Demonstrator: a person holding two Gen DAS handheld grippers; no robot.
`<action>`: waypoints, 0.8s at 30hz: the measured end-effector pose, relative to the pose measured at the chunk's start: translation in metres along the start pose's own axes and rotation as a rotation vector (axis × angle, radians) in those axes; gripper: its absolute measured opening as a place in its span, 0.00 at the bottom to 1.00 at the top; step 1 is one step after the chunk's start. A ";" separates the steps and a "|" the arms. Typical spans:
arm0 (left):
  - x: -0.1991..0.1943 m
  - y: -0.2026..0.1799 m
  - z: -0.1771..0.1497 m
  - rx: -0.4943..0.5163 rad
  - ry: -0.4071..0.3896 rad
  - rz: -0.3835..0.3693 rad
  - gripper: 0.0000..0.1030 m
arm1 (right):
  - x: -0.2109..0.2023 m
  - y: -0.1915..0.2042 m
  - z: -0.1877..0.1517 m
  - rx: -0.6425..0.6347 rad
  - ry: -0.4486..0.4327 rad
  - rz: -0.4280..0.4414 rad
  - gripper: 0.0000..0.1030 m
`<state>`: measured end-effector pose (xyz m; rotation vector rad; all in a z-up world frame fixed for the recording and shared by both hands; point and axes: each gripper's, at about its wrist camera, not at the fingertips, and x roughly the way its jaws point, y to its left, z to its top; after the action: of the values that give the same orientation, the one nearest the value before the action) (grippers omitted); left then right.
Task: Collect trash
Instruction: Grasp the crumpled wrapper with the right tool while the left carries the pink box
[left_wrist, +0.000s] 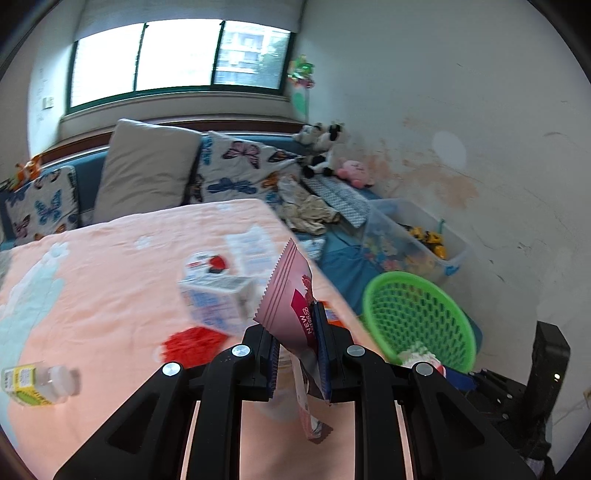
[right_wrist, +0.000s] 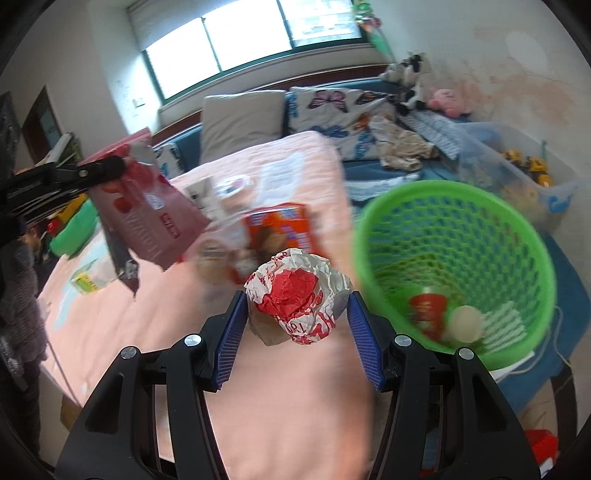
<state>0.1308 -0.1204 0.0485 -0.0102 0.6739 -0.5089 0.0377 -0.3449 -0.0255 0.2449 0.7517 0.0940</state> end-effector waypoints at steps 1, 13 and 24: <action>0.005 -0.008 0.001 0.004 0.004 -0.015 0.17 | -0.001 -0.008 0.000 0.006 -0.002 -0.012 0.54; 0.075 -0.094 0.011 0.053 0.079 -0.113 0.17 | -0.004 -0.101 0.001 0.110 0.000 -0.143 0.56; 0.134 -0.137 0.004 0.080 0.151 -0.150 0.17 | 0.006 -0.136 -0.006 0.168 0.017 -0.175 0.57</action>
<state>0.1608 -0.3019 -0.0040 0.0541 0.8039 -0.6853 0.0372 -0.4742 -0.0682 0.3368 0.7957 -0.1335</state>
